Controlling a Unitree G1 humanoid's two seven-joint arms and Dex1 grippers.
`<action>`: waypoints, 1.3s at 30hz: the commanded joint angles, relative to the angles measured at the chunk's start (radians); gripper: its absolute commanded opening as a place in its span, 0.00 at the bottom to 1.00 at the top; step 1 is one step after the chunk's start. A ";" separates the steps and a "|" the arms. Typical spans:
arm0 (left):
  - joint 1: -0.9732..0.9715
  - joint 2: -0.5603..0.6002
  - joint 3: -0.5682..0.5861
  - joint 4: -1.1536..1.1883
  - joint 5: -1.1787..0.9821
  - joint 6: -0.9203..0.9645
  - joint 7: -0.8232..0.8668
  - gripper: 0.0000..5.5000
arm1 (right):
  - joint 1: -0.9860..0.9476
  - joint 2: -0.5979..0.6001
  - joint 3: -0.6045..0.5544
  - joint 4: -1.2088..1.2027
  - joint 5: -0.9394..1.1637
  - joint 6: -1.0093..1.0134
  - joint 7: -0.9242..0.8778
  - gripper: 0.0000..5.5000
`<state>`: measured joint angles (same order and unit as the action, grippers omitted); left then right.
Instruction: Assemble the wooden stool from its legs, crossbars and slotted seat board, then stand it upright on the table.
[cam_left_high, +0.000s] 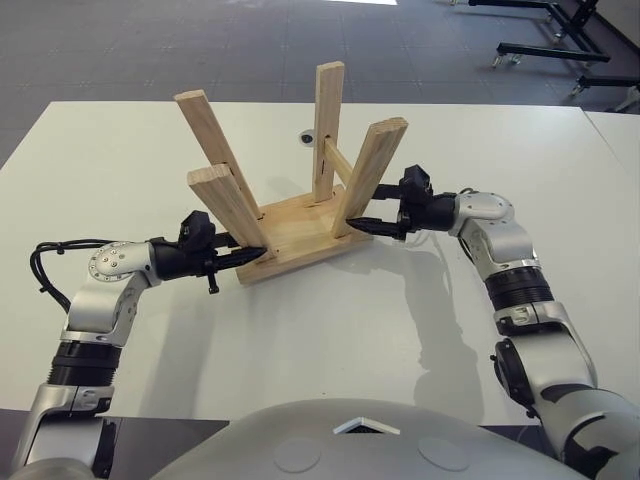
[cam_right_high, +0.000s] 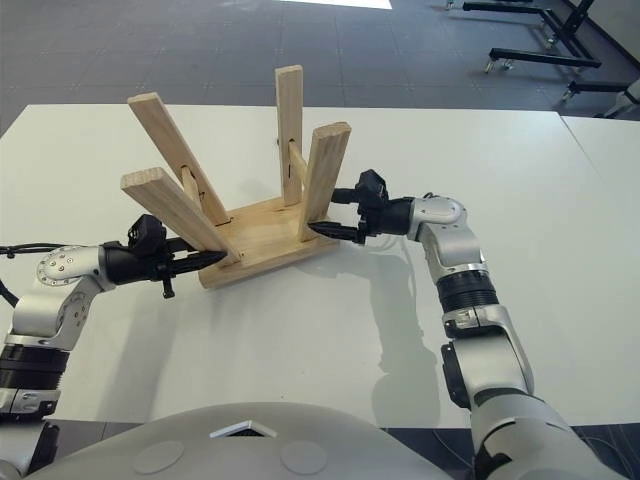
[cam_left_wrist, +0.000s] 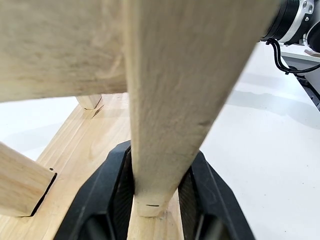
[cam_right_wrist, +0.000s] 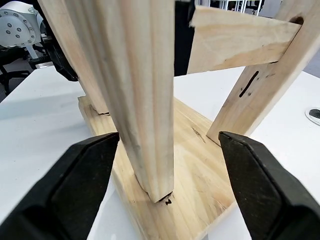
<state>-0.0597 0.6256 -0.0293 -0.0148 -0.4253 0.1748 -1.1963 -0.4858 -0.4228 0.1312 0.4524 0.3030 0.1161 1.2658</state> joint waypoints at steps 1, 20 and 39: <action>0.001 0.015 -0.031 -0.014 -0.009 0.029 -0.042 0.19 | 0.001 0.007 0.062 -0.037 -0.024 0.013 0.053 0.66; 0.124 0.093 0.012 -0.225 -0.233 0.338 -0.050 0.19 | 0.196 -0.176 0.066 -0.425 0.168 0.414 0.187 0.24; 0.278 0.057 0.194 -0.283 -0.616 0.666 0.268 0.30 | 0.121 -0.313 -0.004 -0.450 0.509 1.373 -0.145 0.22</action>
<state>0.2136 0.6721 0.1663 -0.3471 -1.0981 0.8335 -0.9643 -0.4028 -0.7296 0.0844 -0.0415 0.9032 1.4736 1.2342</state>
